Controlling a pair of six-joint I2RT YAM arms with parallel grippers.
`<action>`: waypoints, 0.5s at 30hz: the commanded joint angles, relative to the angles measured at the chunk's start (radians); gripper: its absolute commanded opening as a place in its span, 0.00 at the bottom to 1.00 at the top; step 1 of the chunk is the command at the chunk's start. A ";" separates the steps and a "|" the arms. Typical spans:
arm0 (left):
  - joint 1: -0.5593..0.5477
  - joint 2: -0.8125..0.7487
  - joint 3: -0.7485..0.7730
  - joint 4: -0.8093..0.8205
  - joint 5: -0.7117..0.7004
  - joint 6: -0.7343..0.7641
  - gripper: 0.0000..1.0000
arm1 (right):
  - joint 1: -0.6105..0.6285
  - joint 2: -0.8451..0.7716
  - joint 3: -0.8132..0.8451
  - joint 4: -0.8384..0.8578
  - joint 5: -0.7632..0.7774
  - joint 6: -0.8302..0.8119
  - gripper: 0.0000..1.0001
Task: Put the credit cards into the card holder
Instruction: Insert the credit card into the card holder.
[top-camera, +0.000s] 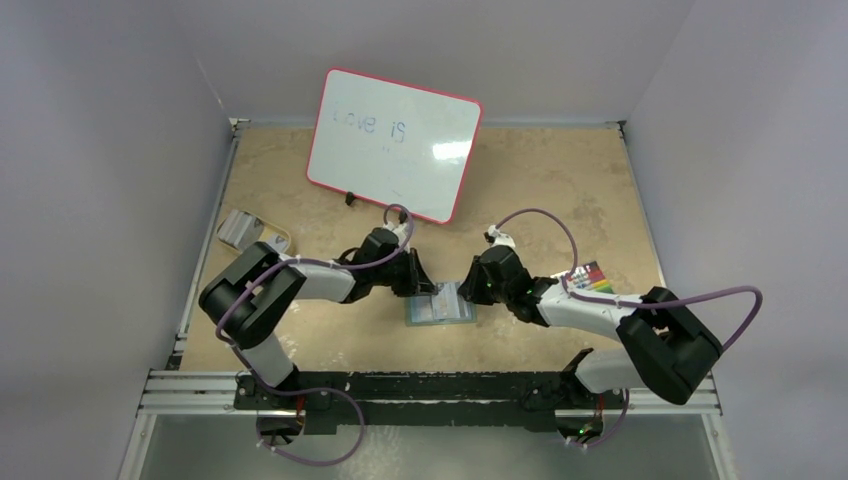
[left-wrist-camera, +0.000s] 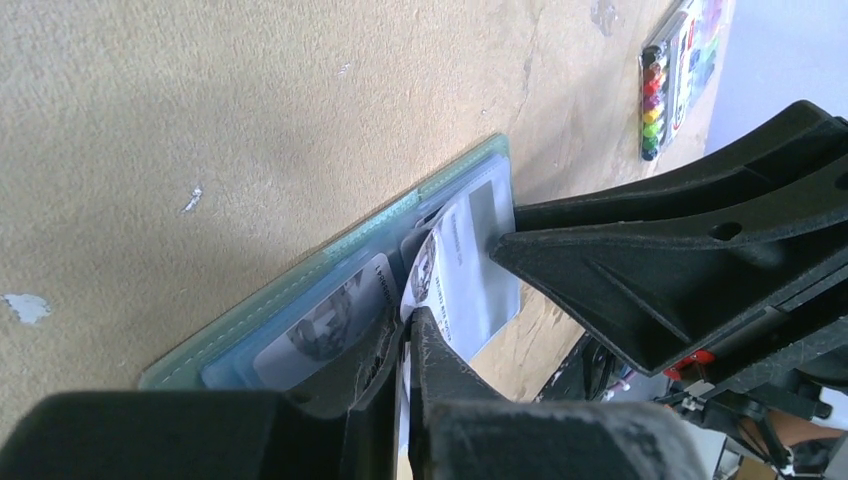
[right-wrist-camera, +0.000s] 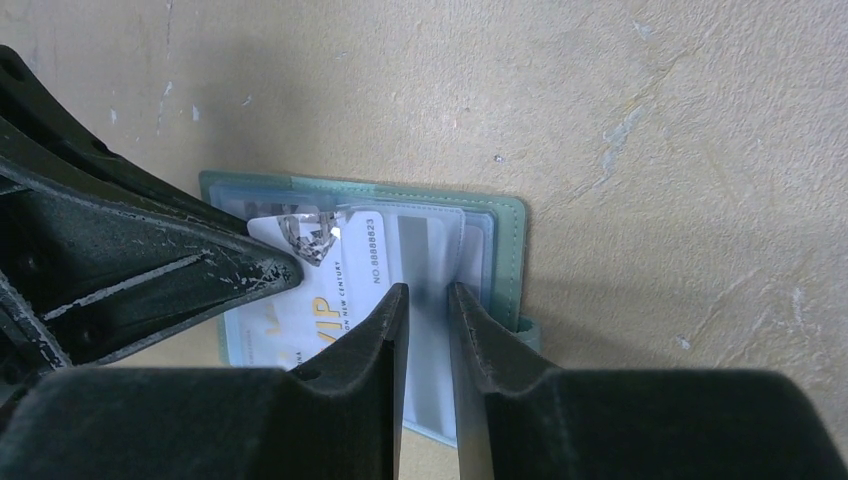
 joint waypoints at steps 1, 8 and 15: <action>-0.017 0.000 -0.006 0.097 -0.082 -0.029 0.09 | 0.010 -0.008 -0.004 -0.021 -0.049 0.021 0.24; -0.017 -0.111 0.063 -0.142 -0.178 0.070 0.35 | 0.009 -0.108 0.031 -0.143 0.003 -0.002 0.36; -0.032 -0.170 0.043 -0.176 -0.214 0.053 0.45 | 0.007 -0.167 0.020 -0.182 0.018 0.003 0.42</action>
